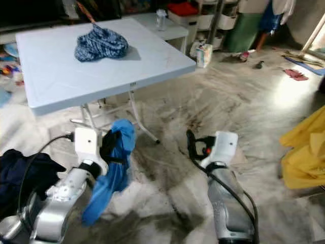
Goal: Hang hanger
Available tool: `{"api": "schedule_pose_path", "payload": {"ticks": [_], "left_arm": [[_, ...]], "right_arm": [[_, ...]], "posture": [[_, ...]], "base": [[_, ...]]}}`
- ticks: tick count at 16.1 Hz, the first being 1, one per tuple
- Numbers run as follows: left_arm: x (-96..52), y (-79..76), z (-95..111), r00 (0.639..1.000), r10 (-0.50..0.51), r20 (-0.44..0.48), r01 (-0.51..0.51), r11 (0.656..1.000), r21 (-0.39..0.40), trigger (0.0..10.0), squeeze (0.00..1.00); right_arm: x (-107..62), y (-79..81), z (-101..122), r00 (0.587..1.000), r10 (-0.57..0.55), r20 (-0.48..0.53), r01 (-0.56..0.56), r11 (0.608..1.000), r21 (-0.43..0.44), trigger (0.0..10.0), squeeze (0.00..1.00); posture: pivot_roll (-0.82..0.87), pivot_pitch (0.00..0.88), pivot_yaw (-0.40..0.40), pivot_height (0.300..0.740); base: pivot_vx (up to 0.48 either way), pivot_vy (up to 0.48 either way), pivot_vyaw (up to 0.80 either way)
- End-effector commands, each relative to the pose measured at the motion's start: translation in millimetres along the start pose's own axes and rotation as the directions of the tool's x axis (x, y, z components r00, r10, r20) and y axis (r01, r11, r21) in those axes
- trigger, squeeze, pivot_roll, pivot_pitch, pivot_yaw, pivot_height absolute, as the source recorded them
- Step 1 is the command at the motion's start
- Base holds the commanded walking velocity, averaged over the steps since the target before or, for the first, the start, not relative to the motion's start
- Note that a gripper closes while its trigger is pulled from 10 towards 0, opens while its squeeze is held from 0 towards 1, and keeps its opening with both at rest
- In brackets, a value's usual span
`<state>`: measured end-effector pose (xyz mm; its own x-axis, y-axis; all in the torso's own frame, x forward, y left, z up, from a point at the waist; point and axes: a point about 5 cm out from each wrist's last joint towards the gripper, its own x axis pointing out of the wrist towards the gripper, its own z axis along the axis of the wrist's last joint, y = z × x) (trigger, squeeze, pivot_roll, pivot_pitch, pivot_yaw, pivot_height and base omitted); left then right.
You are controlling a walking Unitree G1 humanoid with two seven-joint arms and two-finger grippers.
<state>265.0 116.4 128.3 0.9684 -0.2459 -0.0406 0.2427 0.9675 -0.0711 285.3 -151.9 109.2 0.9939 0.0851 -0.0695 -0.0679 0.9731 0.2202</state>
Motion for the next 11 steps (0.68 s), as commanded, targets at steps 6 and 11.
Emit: {"api": "schedule_pose_path", "payload": {"ticks": [6, 11], "left_arm": [[-10.8, 25.9, -1, 0.999, 0.050, 0.003, -0.050, 0.998, 0.049, 10.0, 0.00], [-35.8, 63.1, -14, 0.989, 0.141, -0.041, -0.137, 0.986, 0.091, 10.0, 0.00]], "right_arm": [[-1.4, -5.1, 5, 0.998, -0.019, 0.052, 0.023, 0.997, -0.071, 10.0, 0.00], [-13.7, -35.9, 13, 0.992, -0.100, 0.080, 0.109, 0.987, -0.116, 10.0, 0.00]], "posture": [[0.08, 0.040, -0.018, 0.740], [0.07, 0.040, -0.014, 0.740]], "base": [[0.000, 0.000, 0.00], [0.000, 0.000, 0.00]]}}
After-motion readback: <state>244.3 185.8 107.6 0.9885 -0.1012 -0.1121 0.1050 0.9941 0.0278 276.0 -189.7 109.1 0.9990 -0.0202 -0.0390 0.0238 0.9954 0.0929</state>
